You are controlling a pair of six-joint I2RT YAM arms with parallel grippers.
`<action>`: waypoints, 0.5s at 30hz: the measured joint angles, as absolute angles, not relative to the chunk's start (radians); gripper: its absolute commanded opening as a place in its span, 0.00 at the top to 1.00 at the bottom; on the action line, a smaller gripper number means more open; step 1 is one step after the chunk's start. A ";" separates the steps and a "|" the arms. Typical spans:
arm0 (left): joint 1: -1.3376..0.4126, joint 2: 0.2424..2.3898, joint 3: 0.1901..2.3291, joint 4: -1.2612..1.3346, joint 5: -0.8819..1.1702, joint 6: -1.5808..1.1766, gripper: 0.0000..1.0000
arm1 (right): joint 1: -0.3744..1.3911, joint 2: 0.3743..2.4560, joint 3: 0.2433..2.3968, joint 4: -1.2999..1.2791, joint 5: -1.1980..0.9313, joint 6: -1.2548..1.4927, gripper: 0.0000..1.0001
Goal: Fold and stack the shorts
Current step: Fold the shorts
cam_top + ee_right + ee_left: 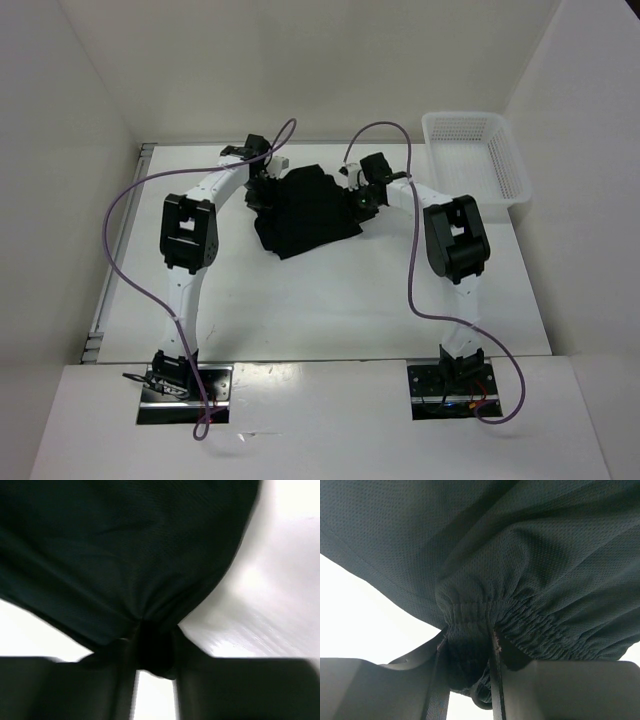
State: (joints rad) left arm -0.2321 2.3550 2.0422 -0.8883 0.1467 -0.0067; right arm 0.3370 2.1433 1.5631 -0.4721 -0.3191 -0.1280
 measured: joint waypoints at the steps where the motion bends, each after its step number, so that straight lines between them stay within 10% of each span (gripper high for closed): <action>1: -0.232 2.355 2.042 -0.888 0.147 -0.007 0.66 | 0.338 2.141 1.555 -0.462 -0.338 -0.122 0.80; 3: -0.232 2.350 2.038 -0.887 0.147 -0.007 0.67 | 0.338 2.136 1.546 -0.452 -0.360 -0.118 0.99; 11: -0.223 2.307 2.006 -0.889 0.133 -0.007 0.61 | 0.342 2.053 1.419 -0.452 -0.443 -0.189 0.99; 13: -0.216 2.284 1.985 -0.892 0.155 -0.008 0.57 | 0.353 1.996 1.335 -0.459 -0.476 -0.218 0.39; 15: -0.215 2.262 1.964 -0.897 0.160 -0.003 0.49 | 0.370 1.949 1.277 -0.497 -0.498 -0.254 0.19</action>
State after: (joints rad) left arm -0.2153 2.2623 1.9644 -0.8974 0.1604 -0.0032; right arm 0.3702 1.9488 1.2766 -0.4969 -0.4976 -0.2539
